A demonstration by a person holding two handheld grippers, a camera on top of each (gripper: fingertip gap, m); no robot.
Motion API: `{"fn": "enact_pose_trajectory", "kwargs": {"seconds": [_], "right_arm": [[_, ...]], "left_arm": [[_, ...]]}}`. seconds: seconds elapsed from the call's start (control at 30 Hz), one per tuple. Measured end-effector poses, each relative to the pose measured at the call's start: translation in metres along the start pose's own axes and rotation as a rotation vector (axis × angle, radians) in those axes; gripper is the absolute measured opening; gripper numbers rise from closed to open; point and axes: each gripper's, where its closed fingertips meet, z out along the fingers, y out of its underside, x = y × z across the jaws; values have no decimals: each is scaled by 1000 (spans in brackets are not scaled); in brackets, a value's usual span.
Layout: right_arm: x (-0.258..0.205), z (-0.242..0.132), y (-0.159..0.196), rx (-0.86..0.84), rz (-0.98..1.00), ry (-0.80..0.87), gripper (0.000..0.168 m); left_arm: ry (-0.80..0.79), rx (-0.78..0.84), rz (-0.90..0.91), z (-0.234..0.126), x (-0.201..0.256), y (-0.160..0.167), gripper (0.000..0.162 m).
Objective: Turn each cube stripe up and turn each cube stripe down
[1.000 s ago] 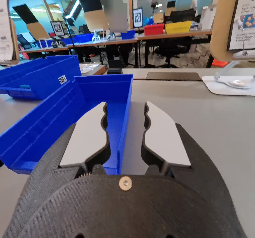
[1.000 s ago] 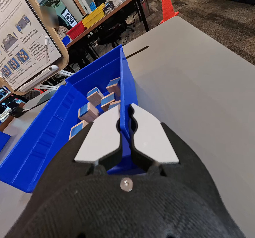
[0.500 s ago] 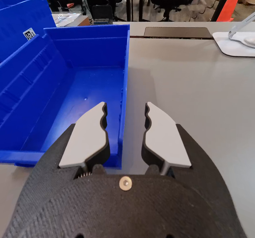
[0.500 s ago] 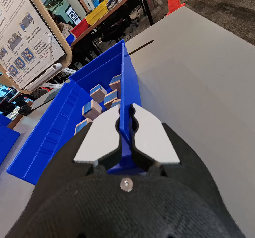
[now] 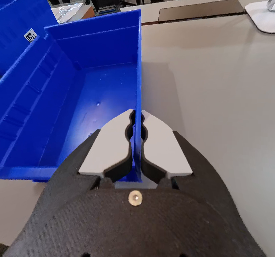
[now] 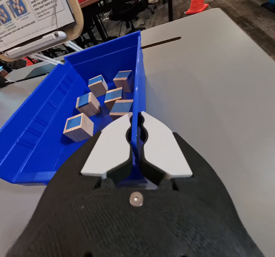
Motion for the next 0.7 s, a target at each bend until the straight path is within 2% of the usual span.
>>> {"fn": "enact_pose_trajectory", "kwargs": {"seconds": [0.23,0.37,0.57,0.7], "right_arm": [[-65,11,13,-27,-60,-117,5],[-117,19,21,-18,24,-212,6],[-208,42,38,-27,-39,-309,5],[-268,72,53,-32,16,-353,6]], "left_arm": [[-38,71,42,-13,-6,-20,6],[-84,167,58,-24,-8,-38,6],[-75,229,-35,-37,-19,-50,4],[-72,280,-106,-53,-33,-66,4]]}}
